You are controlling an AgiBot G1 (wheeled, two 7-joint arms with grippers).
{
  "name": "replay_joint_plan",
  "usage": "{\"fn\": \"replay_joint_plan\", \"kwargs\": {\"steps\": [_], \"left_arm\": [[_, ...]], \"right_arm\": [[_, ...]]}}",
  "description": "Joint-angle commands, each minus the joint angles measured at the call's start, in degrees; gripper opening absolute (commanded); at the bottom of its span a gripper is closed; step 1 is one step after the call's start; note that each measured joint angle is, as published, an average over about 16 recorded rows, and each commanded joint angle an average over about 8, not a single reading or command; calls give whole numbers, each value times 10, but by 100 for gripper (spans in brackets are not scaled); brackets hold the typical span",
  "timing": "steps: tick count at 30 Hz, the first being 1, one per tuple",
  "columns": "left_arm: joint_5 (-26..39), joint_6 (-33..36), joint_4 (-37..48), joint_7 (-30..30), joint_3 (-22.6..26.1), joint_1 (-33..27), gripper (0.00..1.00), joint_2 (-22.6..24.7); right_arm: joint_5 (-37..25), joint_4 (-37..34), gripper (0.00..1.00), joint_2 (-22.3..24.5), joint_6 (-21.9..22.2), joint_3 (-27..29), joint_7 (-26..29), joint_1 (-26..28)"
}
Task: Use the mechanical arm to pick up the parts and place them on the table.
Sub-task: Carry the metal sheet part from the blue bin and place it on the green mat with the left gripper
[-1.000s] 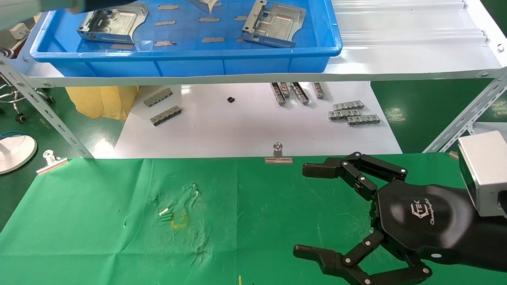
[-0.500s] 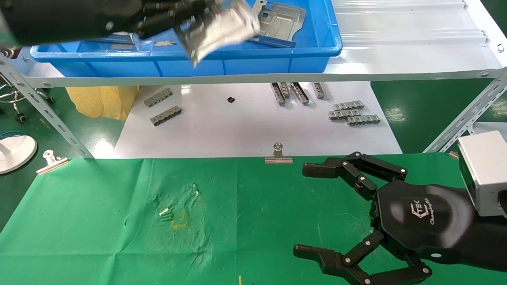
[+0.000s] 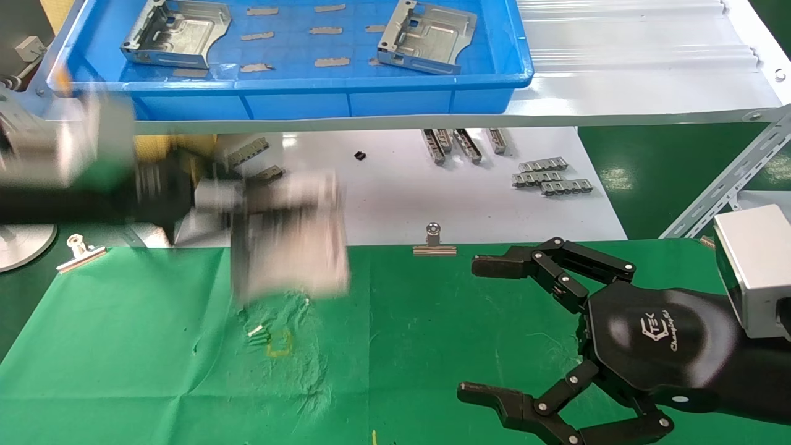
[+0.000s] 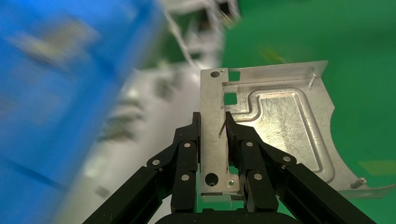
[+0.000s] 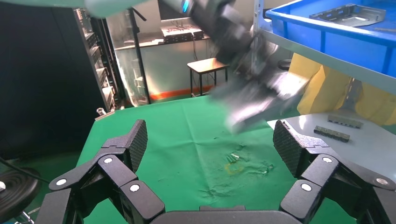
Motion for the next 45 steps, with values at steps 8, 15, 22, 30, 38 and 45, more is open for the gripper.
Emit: {"fn": "replay_joint_plan", "kwargs": {"steps": [8,15,22,30,38,45], "left_arm": [[15,-10,-55,63,99,64,0,-22],[36,-30,19,134,132,65,0,13],[36,-58,97,199,130,67,24,46],[45,-83,155,246,133,58,100,74],[37,-65,189,278,127,51,100,86],[1,-10,210,238,110,52,100,85]], "right_arm": [[0,0,100,0,0,0,0,0],[0,0,100,0,0,0,0,0],[0,0,100,0,0,0,0,0],[0,0,100,0,0,0,0,0],[0,0,100,0,0,0,0,0],[0,0,100,0,0,0,0,0]]}}
